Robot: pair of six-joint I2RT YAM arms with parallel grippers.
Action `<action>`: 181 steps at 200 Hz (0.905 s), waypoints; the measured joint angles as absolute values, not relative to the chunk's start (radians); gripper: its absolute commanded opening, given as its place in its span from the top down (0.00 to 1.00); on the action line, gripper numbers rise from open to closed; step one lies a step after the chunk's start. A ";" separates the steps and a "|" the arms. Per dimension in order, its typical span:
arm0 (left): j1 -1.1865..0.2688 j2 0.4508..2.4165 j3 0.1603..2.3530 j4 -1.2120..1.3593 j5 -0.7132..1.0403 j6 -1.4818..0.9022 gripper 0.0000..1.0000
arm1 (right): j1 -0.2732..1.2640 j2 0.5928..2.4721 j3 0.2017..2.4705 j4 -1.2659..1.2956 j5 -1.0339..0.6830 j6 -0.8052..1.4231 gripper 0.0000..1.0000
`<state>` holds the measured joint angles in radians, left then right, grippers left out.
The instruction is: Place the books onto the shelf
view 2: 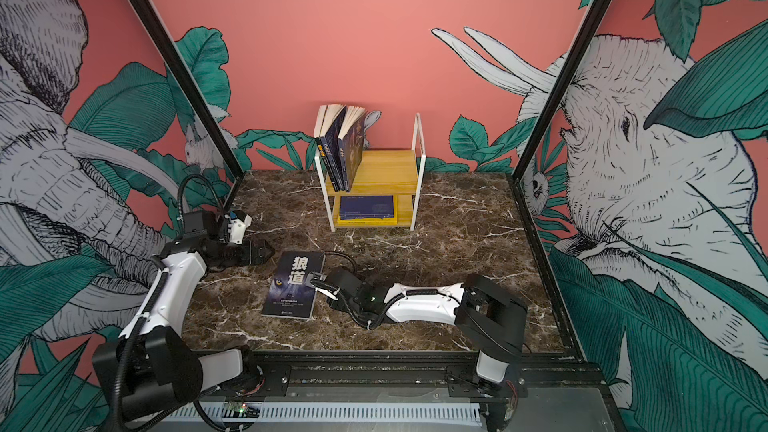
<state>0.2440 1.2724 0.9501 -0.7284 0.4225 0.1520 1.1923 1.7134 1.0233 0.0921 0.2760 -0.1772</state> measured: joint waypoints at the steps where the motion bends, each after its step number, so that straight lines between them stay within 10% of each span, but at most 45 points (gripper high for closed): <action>1: 0.244 1.278 0.950 -0.728 0.423 0.152 0.01 | 1.192 1.713 1.024 0.093 0.276 -0.171 0.50; 181: 0.183 1.800 1.126 -0.845 0.521 0.102 0.06 | 1.103 2.093 1.282 0.150 -0.069 0.835 0.66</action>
<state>0.1833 1.8000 1.1255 -0.8452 0.5205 0.1024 1.1034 2.0930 1.2819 0.1501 -0.0692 0.8352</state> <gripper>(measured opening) 0.952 0.337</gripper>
